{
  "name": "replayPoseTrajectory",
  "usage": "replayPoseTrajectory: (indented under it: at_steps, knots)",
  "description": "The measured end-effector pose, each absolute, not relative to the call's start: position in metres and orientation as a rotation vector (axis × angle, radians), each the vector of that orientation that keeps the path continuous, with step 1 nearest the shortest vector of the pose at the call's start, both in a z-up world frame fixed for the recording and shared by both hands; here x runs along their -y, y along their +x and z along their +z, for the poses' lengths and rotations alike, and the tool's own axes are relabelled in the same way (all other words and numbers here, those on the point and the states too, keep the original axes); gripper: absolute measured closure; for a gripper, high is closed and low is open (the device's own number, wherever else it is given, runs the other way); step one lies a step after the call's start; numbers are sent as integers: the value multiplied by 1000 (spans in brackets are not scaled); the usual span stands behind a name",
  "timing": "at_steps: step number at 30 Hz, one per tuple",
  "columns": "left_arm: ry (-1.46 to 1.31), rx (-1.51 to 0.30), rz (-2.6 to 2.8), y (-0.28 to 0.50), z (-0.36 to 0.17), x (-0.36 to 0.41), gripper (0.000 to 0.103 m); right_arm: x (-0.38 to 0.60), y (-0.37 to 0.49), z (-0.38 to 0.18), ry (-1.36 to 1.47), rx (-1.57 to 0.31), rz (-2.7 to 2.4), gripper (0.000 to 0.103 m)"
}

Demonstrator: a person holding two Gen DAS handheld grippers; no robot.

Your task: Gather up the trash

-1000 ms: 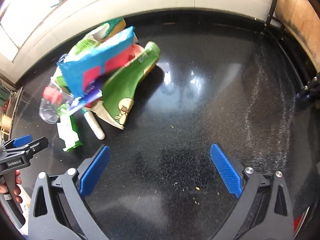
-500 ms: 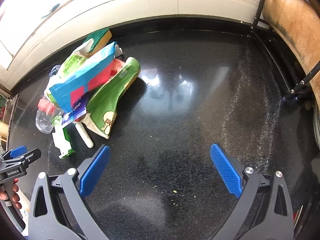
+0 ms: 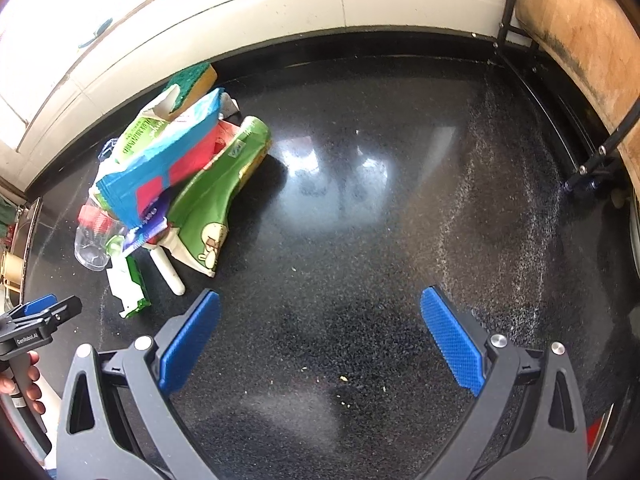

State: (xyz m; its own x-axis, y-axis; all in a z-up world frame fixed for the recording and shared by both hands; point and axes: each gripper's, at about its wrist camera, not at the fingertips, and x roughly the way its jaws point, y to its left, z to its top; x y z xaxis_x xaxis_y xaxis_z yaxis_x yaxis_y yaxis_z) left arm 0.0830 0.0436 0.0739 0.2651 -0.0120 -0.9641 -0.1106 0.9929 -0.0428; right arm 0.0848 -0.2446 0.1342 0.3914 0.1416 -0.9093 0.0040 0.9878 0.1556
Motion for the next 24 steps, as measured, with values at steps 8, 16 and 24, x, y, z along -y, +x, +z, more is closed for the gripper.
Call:
replayPoseTrajectory:
  at_steps: [8,16,24]
  knots:
    - [-103,-1306,79,88,73,-51,5,257,85,128,173,-1172,56,6]
    - [-108,-1314,83,95,72,-53,5,269,89,126,190,-1174,46,6]
    - [-96,-1316,83,97,69,-48,5,266,91,121,198,-1185,46,6]
